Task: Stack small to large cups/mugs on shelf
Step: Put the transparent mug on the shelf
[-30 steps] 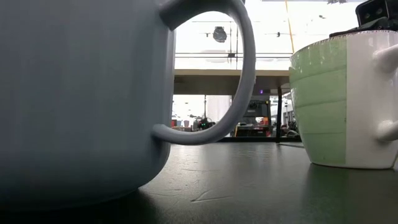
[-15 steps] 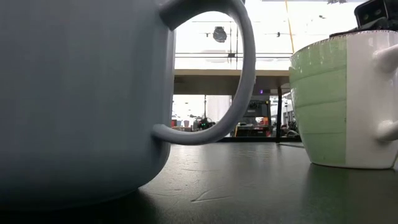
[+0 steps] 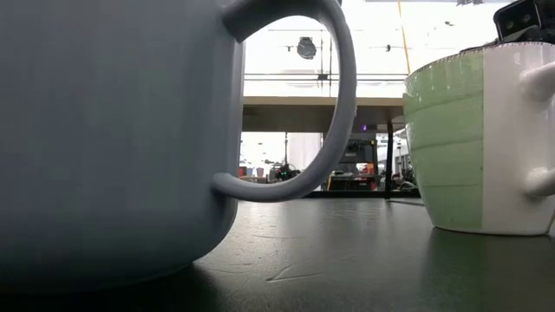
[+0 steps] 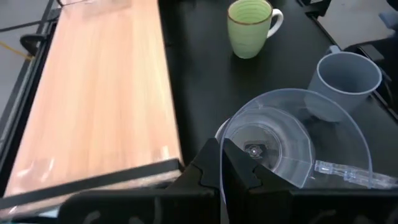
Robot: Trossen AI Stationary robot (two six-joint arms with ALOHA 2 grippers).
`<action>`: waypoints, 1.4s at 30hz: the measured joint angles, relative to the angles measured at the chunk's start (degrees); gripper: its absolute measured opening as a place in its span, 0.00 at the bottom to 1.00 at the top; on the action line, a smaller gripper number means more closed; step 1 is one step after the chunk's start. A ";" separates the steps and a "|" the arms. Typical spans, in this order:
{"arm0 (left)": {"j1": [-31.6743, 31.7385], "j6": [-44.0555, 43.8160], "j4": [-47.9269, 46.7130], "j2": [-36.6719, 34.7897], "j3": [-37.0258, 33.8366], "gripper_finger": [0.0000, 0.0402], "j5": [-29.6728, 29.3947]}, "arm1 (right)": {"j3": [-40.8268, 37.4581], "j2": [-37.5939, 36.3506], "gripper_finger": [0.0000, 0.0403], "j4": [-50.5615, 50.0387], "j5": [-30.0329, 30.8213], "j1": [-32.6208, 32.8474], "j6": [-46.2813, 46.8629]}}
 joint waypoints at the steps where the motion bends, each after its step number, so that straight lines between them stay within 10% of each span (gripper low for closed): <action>1: 0.00 -0.20 0.00 -0.72 -0.50 0.00 -0.12 | -0.01 0.00 0.00 0.00 0.00 0.02 0.00; 17: 0.00 0.15 21.24 -16.24 -18.27 0.00 7.49 | 0.00 0.00 0.00 0.48 -0.01 0.01 0.00; 42: -0.02 2.52 42.47 -17.24 -29.58 0.00 15.88 | 0.00 0.00 0.00 0.44 0.00 0.02 0.00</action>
